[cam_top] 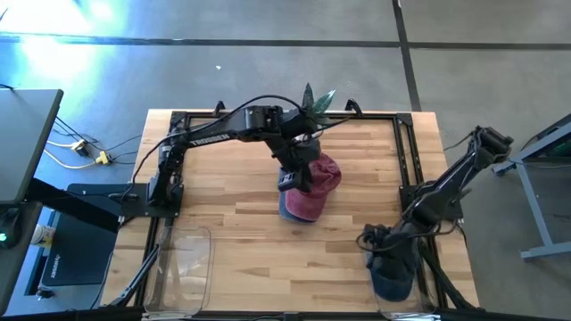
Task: Pick & Place hat
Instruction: Put the blue cap into the right transparent bin
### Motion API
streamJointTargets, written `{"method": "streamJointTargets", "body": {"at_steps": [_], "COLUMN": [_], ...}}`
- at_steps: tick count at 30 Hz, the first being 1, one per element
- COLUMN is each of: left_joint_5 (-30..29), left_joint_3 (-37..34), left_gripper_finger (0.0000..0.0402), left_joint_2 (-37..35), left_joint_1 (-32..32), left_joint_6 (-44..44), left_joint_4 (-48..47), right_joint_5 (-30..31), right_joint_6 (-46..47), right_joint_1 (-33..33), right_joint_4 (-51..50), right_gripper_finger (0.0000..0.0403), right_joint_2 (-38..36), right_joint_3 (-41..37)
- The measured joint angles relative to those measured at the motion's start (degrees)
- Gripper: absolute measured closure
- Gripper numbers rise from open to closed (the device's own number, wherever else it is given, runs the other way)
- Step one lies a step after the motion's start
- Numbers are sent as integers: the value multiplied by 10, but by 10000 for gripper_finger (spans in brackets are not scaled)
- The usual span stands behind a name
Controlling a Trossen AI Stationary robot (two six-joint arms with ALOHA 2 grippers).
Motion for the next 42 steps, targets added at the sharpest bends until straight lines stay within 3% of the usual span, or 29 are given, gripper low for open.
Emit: {"method": "streamJointTargets", "body": {"at_steps": [8,11,14,19,23,28,30,33,37,42], "left_joint_5": [-33,-48,-53,-73,-87,-103,-103,-103,-103,-103], "left_joint_3": [0,0,0,0,1,1,1,1,1,1], "left_gripper_finger": [193,193,193,193,193,193,193,193,193,193], "left_joint_2": [-2,-3,-3,-3,-11,-11,-11,-11,-11,-11], "left_joint_1": [-24,-25,-24,-24,-24,-24,-24,-24,-24,-24], "left_joint_6": [39,48,48,48,48,46,46,42,37,37], "left_joint_4": [-15,-18,-20,-19,-16,-12,-6,-2,-1,3], "right_joint_5": [28,64,59,55,-27,-129,-140,-104,-78,-72], "right_joint_6": [87,86,67,44,0,-49,-76,-78,-107,-188], "right_joint_1": [-10,-15,-22,-24,-24,6,15,7,-21,-38], "right_joint_4": [-125,-116,-118,-227,-270,-275,-284,-303,-339,-378], "right_gripper_finger": [403,403,403,403,403,403,403,401,371,288], "right_joint_2": [6,5,-12,-56,-84,-90,-88,-93,-105,-110], "right_joint_3": [0,0,3,69,118,102,82,59,54,54]}}
